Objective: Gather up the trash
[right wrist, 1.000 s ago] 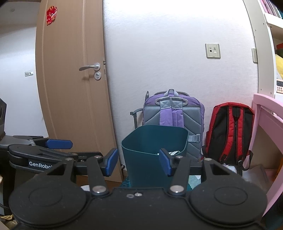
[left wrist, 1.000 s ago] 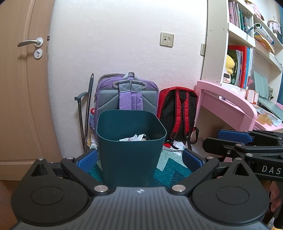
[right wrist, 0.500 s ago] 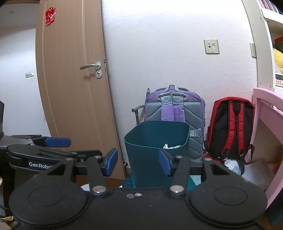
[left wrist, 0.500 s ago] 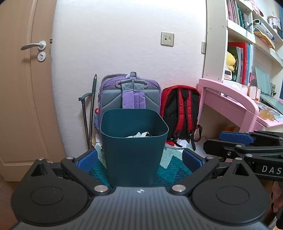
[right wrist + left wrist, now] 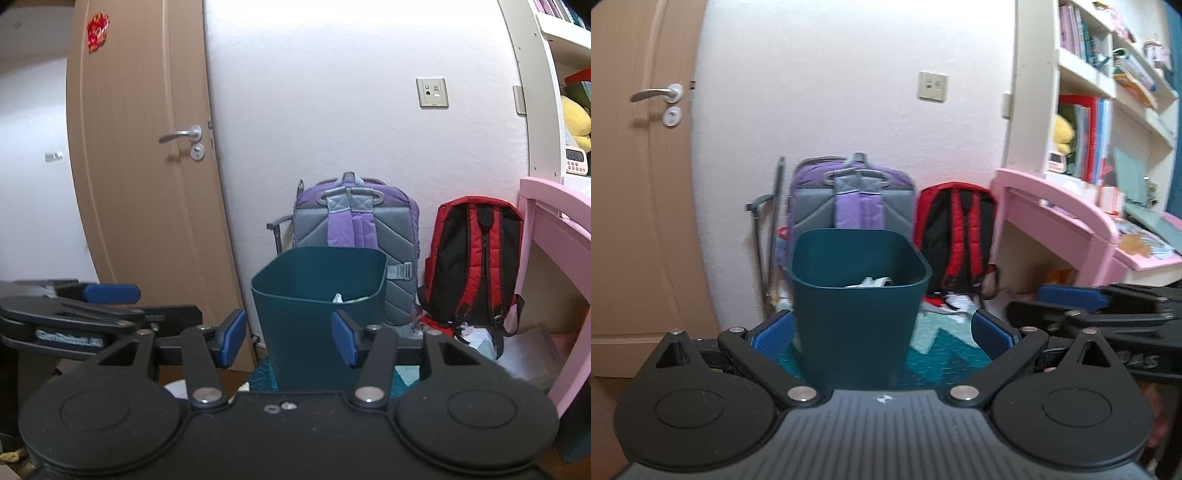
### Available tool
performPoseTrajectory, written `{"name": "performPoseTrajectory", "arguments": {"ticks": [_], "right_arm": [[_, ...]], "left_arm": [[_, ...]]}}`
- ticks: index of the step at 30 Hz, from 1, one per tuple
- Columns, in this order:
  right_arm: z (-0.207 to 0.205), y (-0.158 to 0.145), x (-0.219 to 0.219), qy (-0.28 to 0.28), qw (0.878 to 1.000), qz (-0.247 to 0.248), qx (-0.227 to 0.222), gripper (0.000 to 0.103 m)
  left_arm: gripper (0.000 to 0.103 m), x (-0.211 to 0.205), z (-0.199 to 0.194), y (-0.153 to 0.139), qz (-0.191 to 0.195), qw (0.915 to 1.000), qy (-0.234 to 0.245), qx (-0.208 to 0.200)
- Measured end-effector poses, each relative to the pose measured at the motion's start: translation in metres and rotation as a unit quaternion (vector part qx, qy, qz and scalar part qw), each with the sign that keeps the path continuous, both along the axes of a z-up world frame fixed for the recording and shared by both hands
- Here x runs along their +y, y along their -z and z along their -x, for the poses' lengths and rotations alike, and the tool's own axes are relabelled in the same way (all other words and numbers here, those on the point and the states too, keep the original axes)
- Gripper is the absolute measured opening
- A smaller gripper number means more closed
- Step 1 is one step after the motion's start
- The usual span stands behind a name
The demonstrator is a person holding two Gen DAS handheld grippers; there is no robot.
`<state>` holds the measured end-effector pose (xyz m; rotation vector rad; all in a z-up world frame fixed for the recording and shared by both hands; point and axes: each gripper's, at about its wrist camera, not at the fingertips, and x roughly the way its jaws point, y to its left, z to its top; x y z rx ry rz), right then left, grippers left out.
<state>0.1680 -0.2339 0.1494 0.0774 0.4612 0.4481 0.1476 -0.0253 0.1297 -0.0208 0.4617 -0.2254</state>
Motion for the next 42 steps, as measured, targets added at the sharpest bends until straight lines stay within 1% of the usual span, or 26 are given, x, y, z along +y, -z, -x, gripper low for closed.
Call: {"name": "performPoseTrajectory", "arguments": {"ticks": [2, 5, 12, 22, 29, 42], "right_arm": [[0.002, -0.002, -0.001, 0.010, 1.000, -0.001, -0.010, 0.052], [0.003, -0.005, -0.008, 0.010, 1.000, -0.022, -0.011, 0.052], [0.014, -0.005, -0.012, 0.007, 0.999, -0.026, -0.018, 0.052], [0.026, -0.009, -0.005, -0.009, 0.999, -0.027, -0.030, 0.052], [0.025, -0.008, -0.001, -0.012, 0.999, -0.027, -0.027, 0.052], [0.021, -0.003, 0.002, -0.017, 0.999, -0.020, -0.023, 0.052]], "left_arm": [[0.103, -0.005, 0.003, -0.001, -0.006, 1.0000, 0.003, -0.007], [0.103, -0.010, 0.008, -0.004, -0.015, 0.9997, 0.009, -0.016], [0.103, -0.011, 0.012, -0.006, -0.018, 0.9995, -0.002, -0.027], [0.103, -0.005, 0.011, -0.003, -0.007, 0.9996, -0.014, -0.025], [0.103, -0.003, 0.013, -0.001, -0.005, 0.9994, -0.017, -0.029], [0.103, 0.006, 0.012, 0.006, 0.007, 0.9998, -0.014, -0.013]]}}
